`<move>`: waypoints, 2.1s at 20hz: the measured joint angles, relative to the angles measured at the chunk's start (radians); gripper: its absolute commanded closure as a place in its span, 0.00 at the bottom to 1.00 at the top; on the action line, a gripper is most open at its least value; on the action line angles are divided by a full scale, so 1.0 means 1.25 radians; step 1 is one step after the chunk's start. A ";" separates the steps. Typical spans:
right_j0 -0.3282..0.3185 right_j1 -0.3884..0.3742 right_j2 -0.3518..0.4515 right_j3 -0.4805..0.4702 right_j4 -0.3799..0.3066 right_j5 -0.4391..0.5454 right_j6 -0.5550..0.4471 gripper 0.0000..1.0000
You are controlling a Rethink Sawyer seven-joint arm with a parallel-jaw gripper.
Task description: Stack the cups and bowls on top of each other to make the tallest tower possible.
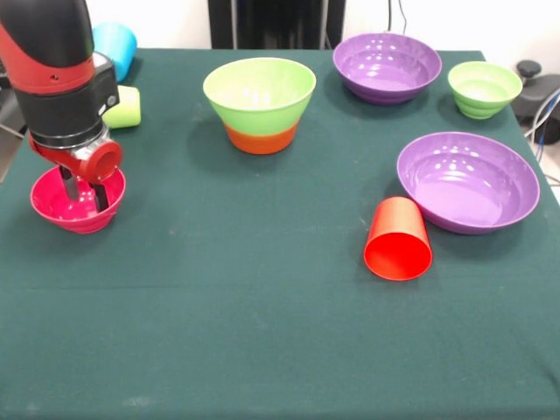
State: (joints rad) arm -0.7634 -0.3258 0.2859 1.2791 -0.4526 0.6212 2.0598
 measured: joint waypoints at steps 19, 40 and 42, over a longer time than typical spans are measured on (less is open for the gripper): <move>-0.002 -0.128 0.031 0.098 0.039 0.000 0.000 0.00; -0.031 -0.145 0.177 0.158 -0.048 -0.047 -0.044 0.00; -0.039 -0.143 0.187 0.158 -0.072 -0.047 -0.073 0.00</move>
State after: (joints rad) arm -0.8123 -0.5044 0.5191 1.4769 -0.5429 0.5628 1.9686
